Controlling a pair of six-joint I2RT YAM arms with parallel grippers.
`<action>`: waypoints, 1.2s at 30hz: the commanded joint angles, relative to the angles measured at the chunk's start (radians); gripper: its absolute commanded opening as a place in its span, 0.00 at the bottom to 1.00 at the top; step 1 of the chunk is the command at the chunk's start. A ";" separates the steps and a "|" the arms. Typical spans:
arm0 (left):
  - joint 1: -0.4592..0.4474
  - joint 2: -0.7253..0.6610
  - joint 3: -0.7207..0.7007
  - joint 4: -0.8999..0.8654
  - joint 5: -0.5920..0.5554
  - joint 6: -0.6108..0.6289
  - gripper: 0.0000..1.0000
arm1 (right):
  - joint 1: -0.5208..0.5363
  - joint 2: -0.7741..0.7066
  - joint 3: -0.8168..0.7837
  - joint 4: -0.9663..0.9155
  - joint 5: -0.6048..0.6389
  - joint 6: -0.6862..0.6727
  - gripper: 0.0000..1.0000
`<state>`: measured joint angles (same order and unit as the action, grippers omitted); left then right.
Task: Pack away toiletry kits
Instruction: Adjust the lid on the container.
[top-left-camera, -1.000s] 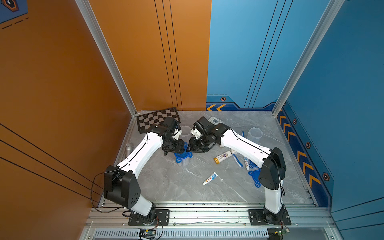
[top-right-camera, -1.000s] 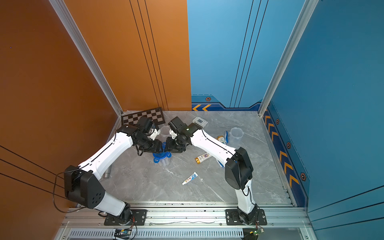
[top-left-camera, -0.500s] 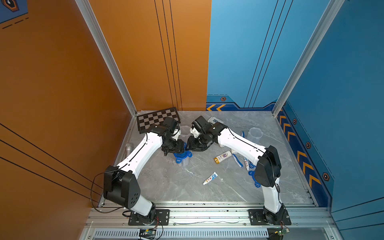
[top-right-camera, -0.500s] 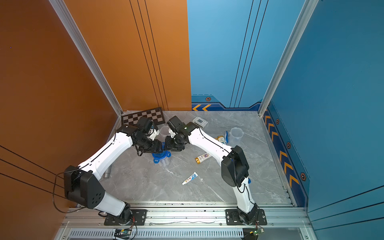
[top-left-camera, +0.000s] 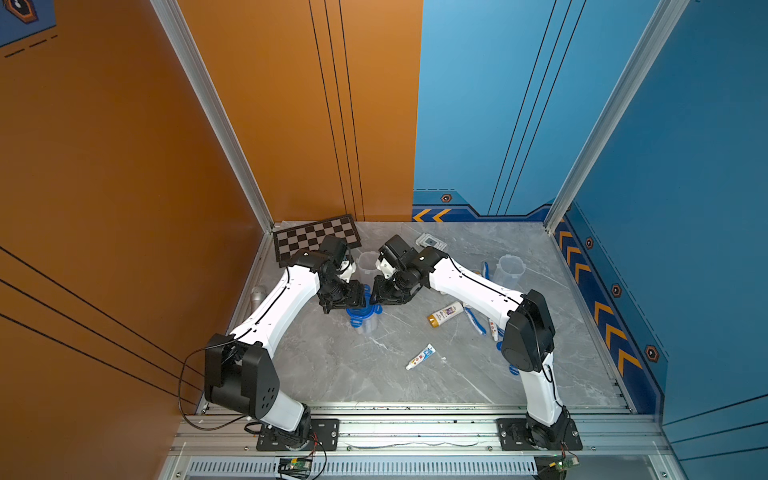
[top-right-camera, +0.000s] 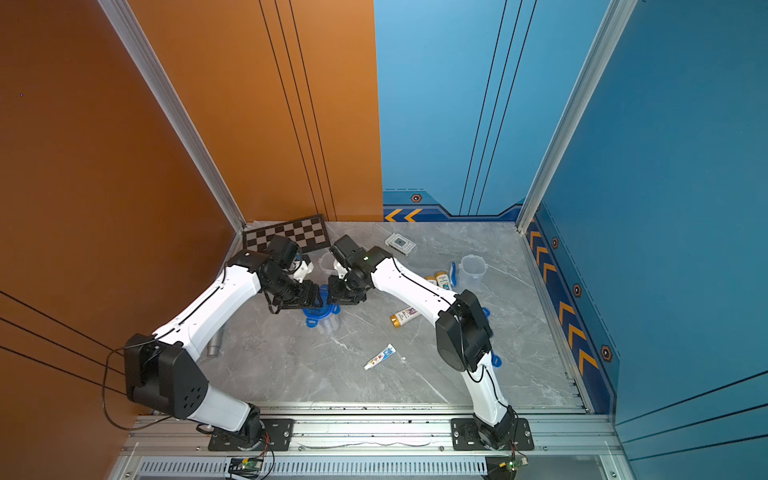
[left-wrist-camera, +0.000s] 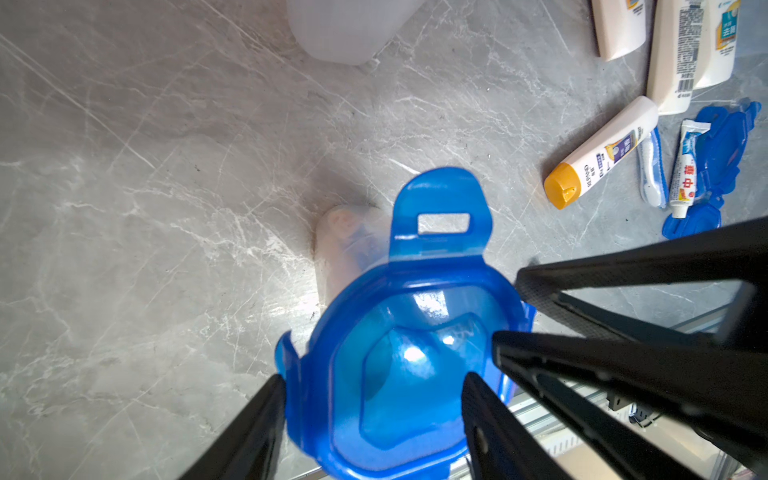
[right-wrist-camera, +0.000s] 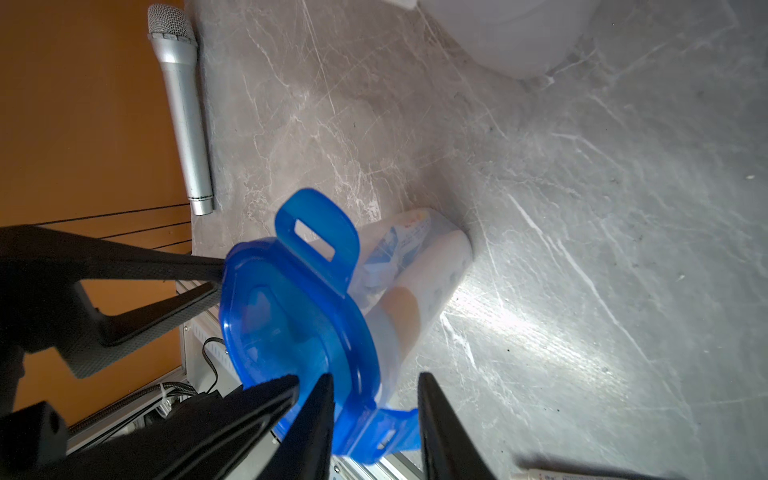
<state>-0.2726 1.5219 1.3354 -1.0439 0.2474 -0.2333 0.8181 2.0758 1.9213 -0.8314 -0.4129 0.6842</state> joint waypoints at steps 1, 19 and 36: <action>0.009 0.006 -0.033 -0.065 -0.019 0.011 0.68 | 0.007 0.005 -0.020 -0.033 0.017 -0.016 0.33; 0.009 0.009 -0.041 -0.066 0.007 0.012 0.66 | 0.010 -0.086 -0.042 -0.032 0.034 0.001 0.29; -0.004 0.010 -0.044 -0.065 0.001 -0.004 0.66 | -0.036 -0.116 -0.179 0.074 -0.064 0.055 0.65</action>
<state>-0.2691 1.5204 1.3281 -1.0477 0.2741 -0.2333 0.7963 1.9682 1.7683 -0.7959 -0.4332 0.7219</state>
